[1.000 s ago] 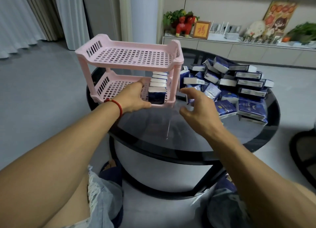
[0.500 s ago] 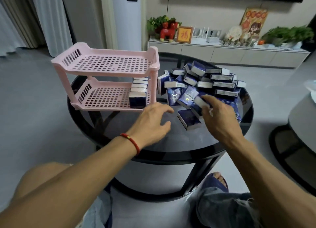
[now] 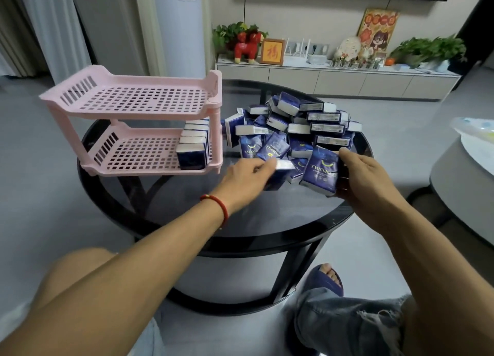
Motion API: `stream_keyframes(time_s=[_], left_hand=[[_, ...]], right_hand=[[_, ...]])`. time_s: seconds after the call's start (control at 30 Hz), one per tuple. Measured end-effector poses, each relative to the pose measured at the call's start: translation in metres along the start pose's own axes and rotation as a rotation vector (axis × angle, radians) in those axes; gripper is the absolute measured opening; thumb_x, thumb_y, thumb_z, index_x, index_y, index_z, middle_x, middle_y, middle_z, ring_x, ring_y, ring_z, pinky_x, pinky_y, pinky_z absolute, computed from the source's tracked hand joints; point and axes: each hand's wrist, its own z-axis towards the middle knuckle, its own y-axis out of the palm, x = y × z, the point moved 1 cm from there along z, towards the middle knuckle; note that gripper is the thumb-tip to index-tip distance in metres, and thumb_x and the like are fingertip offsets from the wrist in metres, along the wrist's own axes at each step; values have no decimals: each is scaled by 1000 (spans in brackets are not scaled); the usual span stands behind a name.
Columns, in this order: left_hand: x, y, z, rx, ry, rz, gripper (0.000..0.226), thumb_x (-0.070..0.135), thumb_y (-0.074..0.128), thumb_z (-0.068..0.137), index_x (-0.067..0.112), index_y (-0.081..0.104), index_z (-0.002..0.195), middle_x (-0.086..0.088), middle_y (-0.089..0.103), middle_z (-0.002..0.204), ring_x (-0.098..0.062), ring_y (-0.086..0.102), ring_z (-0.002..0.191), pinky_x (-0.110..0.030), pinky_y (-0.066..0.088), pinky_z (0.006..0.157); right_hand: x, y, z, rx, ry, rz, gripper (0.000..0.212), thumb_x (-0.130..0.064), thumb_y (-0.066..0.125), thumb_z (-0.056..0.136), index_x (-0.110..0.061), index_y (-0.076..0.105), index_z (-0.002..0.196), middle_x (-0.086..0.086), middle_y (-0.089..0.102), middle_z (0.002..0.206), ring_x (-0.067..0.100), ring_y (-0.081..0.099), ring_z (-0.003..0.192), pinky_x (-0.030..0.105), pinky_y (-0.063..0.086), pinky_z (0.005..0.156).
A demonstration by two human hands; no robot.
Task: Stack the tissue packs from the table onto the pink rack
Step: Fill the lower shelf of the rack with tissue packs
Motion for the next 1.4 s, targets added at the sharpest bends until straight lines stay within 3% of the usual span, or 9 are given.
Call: stream_keyframes(time_s=[0.13,0.37,0.5,0.57,0.63,0.9,1.1,1.23,1.4], left_hand=[[-3,-16,-2,-16,-246,-343,71,63,43,101,0,74,104,-16,62,75,-19,55,50,-25,38,42],[-14,-30,-15,-79,-261,-419,77,71,42,97,3,75,109,-10,59,72,-18,48,50,-25,31,45],[-16,-46,-27,-198,-184,-407,66,74,50,88,19,75,116,-8,76,91,-18,63,69,-27,44,53],[-22,-56,-33,-282,-100,-409,47,49,74,88,23,68,127,-2,78,110,-16,72,95,-26,56,73],[-33,-67,-36,-314,-23,-384,61,20,87,79,21,62,135,0,74,123,-17,69,116,-37,55,100],[-62,-106,-53,-38,68,58,68,35,91,64,39,60,124,13,70,117,-6,65,111,-38,54,101],[-76,-105,-62,26,70,27,50,36,85,67,39,62,111,10,72,105,-12,69,101,-44,57,92],[-77,-119,-62,76,17,-7,48,22,92,70,32,65,108,10,73,103,-9,69,100,-41,57,95],[-77,-155,-60,342,-25,-52,51,14,92,70,26,66,113,12,71,108,-5,68,102,-26,57,90]], right_hand=[[-2,7,-9,-129,-143,-141,49,-41,33,110,-12,72,103,9,78,89,17,70,74,29,55,65],[1,51,-16,-331,-309,-342,33,-34,57,97,-13,63,122,7,73,104,20,73,98,36,64,79],[12,72,-8,-226,-451,-596,43,-39,70,91,-19,59,128,-2,67,107,19,70,95,44,62,79],[14,85,-6,-229,-501,-625,51,-42,71,90,-18,57,133,-2,65,112,18,68,95,44,61,82],[13,97,-7,-264,-520,-631,59,-44,71,89,-19,54,140,-4,62,119,13,68,92,39,61,81],[25,146,-8,-318,-641,-722,50,-41,82,83,-22,63,126,-5,68,104,9,62,88,30,55,80],[33,158,-1,-372,-614,-777,49,-50,78,85,-25,65,125,-9,71,104,3,63,86,16,50,75],[23,155,1,-306,-347,-392,50,-58,60,94,-21,65,128,1,72,101,21,72,79,44,64,70],[16,162,25,-174,-423,-539,53,-41,61,99,-24,45,147,-7,65,117,12,69,90,34,63,67]])
